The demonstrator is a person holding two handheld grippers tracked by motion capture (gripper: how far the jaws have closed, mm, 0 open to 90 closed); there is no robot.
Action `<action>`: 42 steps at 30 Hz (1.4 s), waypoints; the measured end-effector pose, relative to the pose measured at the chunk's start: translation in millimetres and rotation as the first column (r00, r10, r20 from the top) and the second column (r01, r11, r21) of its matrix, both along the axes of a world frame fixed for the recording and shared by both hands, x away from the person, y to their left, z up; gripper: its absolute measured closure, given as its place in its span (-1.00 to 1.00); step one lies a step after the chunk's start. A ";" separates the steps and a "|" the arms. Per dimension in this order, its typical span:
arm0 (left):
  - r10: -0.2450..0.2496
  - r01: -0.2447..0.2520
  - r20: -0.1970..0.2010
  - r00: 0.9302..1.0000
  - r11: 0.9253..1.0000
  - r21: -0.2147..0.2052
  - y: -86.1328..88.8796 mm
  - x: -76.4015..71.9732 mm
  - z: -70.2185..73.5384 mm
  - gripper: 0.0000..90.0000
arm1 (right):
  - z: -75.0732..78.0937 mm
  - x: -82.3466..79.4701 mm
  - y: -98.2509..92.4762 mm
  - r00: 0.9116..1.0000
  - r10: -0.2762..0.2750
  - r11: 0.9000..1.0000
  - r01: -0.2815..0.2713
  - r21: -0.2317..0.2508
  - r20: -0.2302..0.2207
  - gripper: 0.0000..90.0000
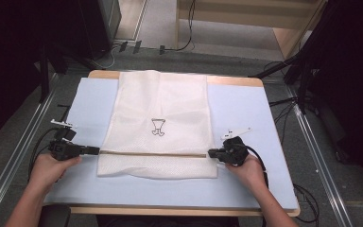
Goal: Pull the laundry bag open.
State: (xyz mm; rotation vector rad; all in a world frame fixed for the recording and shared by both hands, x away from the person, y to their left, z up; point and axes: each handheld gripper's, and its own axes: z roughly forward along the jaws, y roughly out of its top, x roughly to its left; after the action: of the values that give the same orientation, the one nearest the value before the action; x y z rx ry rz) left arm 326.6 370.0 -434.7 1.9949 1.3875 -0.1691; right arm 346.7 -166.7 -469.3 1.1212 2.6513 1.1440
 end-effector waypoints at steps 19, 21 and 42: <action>0.047 -0.054 0.181 0.982 0.998 0.035 2.6 2.1 7.8 -0.02 | 14.7 7.2 -17.1 0.997 -0.040 0.997 0.036 0.072 0.060 0.29; 0.054 -0.063 0.190 0.980 0.997 0.042 5.0 2.9 6.9 -0.05 | 14.9 7.7 -19.6 0.996 -0.056 0.996 0.051 0.076 0.064 0.22; 0.138 -0.155 0.216 0.967 0.986 0.064 24.5 7.7 2.0 -0.12 | 3.7 24.6 -55.2 0.976 -0.209 0.977 0.206 0.057 0.056 -0.01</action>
State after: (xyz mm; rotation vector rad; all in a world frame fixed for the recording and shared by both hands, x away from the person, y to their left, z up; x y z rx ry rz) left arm 334.3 394.5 -432.7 1.9023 1.4151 0.1638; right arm 371.3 -222.0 -465.6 1.3120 2.4040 1.1912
